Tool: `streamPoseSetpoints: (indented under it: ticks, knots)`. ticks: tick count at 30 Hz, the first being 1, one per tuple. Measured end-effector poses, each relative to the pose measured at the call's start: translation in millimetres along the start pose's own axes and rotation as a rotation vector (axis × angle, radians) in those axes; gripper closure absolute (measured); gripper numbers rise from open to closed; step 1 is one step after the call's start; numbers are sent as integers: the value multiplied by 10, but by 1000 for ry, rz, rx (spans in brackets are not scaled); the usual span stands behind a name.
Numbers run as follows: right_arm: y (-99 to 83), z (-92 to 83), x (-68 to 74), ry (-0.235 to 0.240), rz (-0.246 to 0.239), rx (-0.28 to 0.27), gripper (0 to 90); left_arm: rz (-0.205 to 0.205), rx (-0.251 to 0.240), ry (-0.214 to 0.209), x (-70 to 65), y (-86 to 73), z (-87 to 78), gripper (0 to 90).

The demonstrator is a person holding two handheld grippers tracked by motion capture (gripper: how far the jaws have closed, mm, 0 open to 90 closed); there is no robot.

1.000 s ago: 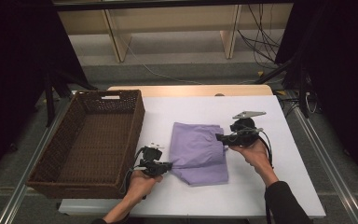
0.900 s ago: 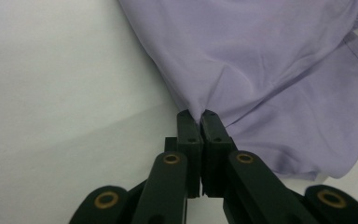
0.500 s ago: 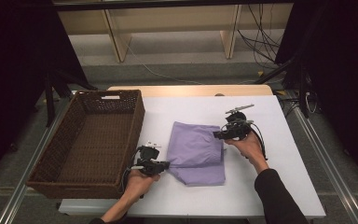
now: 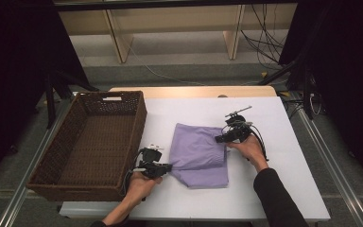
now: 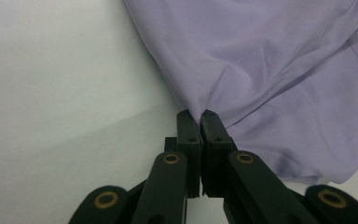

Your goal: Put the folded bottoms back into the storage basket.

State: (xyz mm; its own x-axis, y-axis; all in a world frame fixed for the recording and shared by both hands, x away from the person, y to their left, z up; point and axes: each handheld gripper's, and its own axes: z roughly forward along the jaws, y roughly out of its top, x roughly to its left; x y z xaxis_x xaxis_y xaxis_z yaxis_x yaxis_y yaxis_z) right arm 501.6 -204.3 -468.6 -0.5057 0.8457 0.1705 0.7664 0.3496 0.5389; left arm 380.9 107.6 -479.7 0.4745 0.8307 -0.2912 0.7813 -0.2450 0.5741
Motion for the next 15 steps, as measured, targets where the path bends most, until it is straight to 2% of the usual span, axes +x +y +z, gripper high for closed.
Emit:
streamPoseSetpoints:
  ticks: [3,11,13,15]
  knots:
    - [9,30,-8,15,12,13,353,1,-1,0,-1,-2,2,880]
    - [39,59,12,11,19,20,378,-1,2,-5,-1,1,-1,880]
    - [46,67,16,16,12,17,410,-2,1,-6,-1,0,1,880]
    - [59,79,25,26,15,15,483,-3,1,-9,0,1,0,880]
